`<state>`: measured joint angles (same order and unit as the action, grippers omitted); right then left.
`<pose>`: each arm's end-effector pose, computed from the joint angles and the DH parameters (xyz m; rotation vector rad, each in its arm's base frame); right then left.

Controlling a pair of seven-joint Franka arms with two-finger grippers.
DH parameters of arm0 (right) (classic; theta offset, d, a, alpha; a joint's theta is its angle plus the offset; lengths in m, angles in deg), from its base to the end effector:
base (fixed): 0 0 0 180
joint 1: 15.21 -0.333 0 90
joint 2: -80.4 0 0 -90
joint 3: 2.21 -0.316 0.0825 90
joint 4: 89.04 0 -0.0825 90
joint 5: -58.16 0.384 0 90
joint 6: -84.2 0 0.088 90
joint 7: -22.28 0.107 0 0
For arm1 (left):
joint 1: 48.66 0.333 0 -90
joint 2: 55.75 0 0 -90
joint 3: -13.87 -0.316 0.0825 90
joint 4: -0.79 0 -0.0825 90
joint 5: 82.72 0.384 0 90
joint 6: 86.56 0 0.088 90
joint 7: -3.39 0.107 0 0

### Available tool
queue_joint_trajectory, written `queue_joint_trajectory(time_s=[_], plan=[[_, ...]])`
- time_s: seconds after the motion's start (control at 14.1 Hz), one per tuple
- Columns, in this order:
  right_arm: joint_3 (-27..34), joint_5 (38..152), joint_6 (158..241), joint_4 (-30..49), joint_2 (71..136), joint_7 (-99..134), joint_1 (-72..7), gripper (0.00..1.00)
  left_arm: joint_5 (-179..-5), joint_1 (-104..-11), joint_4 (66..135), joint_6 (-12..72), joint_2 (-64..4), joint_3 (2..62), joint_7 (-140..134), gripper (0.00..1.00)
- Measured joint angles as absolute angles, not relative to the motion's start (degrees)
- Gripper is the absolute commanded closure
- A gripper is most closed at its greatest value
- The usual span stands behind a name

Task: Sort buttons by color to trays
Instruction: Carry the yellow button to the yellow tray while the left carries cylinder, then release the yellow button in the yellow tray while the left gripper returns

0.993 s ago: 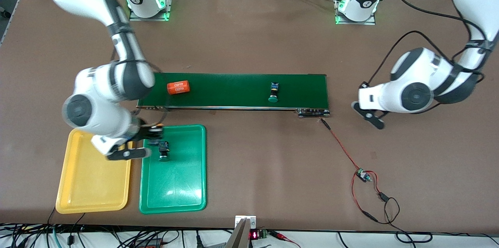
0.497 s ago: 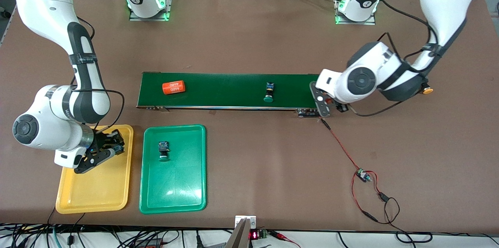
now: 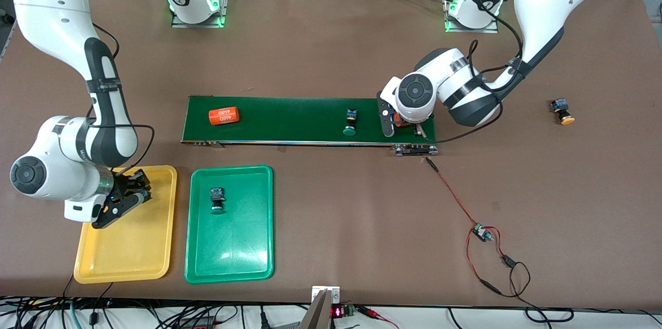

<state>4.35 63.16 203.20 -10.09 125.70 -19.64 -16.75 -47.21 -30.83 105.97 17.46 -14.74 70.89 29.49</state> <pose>0.7235 -0.0424 0.2366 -2.9598 -0.9621 0.1283 0.5123 -0.3053 0.2567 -2.3601 2.0008 0.5305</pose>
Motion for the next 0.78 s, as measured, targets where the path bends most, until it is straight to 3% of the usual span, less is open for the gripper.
queue_joint_trajectory(time_s=[0.43, 0.5, 0.57, 0.64, 0.71, 0.78], plan=[[4.3, 62.9, 209.5, -10.1, 128.3, -23.2, -15.3, 1.0, -47.1, -31.2, 105.4, 15.1, -15.4, 70.8, 27.0, 0.0], [4.3, 62.9, 209.9, -10.1, 128.5, -23.8, -15.2, 0.94, -47.1, -31.1, 105.0, 13.7, -16.1, 71.0, 25.2, 0.0], [4.3, 62.9, 210.2, -10.1, 128.8, -23.9, -15.2, 0.8, -47.1, -31.1, 104.6, 12.4, -17.2, 71.3, 22.8, 0.0], [4.1, 62.9, 210.5, -10.1, 129.0, -23.9, -15.2, 0.44, -47.1, -30.9, 103.9, 11.1, -18.4, 71.5, 19.9, 0.0], [3.9, 62.9, 210.8, -10.1, 129.1, -23.9, -15.2, 0.0, -47.2, -30.5, 103.1, 9.9, -19.5, 71.6, 16.8, 0.0], [3.8, 62.9, 210.9, -10.1, 129.1, -23.9, -15.2, 0.0, -47.6, -29.7, 102.3, 8.6, -20.2, 71.6, 13.3, 0.0]])
